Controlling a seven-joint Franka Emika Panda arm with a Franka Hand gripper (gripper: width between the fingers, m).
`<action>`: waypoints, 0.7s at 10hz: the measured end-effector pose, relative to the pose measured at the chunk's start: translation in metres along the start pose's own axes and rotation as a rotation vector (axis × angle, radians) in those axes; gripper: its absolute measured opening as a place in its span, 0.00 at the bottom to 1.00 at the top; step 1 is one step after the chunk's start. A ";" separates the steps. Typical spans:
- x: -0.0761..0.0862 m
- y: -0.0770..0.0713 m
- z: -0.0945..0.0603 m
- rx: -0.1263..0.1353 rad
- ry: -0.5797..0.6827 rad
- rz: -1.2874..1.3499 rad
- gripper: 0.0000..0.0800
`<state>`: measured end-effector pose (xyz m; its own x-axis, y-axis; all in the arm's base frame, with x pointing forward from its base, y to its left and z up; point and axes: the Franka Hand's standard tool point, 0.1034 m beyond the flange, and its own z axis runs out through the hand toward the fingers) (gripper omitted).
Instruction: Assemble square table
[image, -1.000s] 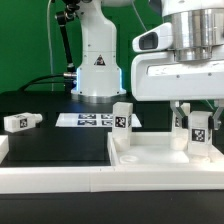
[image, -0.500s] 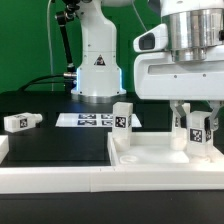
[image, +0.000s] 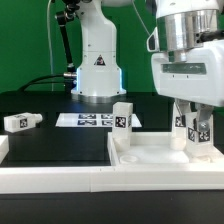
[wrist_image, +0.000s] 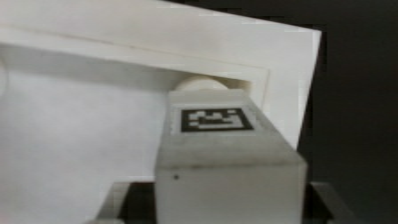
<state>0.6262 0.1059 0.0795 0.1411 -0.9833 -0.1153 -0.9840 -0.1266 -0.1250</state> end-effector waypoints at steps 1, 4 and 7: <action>0.000 0.001 0.000 -0.001 -0.010 0.106 0.36; 0.000 0.001 0.001 0.002 -0.038 0.352 0.36; -0.002 0.001 0.001 -0.002 -0.047 0.577 0.36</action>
Offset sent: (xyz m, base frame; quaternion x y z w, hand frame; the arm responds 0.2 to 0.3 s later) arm -0.0015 0.0023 -0.0028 -0.0035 -0.0364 0.2547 0.9663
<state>0.6253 0.1081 0.0786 -0.4137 -0.8864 -0.2078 -0.9033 0.4281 -0.0273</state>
